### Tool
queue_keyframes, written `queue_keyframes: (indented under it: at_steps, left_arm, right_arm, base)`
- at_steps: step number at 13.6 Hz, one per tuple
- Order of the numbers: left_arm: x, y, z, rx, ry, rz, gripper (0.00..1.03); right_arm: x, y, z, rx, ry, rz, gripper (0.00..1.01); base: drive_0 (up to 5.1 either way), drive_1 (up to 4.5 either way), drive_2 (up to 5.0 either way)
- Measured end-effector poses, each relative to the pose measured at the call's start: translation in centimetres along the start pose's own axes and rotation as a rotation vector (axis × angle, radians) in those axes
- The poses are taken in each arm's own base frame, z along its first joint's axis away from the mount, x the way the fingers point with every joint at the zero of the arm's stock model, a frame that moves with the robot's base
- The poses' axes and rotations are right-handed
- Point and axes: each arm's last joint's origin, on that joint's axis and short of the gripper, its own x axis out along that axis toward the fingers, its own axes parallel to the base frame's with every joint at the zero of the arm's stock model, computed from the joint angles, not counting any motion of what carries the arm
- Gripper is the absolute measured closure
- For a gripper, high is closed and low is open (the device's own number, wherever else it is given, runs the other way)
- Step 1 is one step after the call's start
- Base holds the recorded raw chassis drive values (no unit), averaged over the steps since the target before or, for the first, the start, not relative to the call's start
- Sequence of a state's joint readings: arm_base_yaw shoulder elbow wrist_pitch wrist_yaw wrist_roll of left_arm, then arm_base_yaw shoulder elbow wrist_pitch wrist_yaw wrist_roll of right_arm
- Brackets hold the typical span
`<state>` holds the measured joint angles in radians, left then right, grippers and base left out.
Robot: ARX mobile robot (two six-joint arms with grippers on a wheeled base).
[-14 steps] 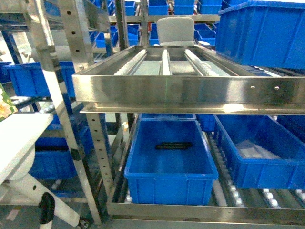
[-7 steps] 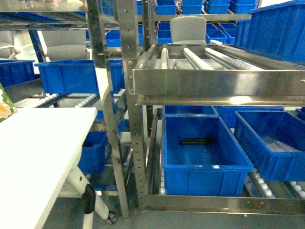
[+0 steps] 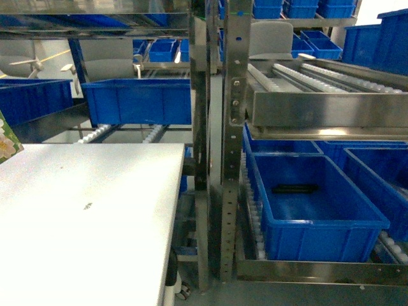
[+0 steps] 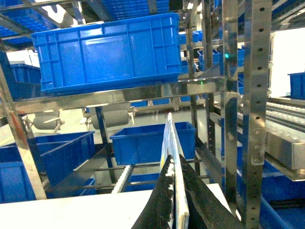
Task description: Move flower gift bag to table near conveyor
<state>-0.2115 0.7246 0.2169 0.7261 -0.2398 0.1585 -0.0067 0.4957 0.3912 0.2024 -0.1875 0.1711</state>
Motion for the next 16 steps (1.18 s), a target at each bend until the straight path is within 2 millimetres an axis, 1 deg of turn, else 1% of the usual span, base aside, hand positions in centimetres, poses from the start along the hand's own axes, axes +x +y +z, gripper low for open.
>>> queue_keyframes:
  at_steps: [16]
  left_arm:
    - [0.01,0.00,0.00,0.000,0.000,0.000,1.01]
  right_arm:
    - [-0.01,0.00,-0.01,0.000,0.000,0.000,0.99]
  base:
    - [-4.9,2.44,2.4]
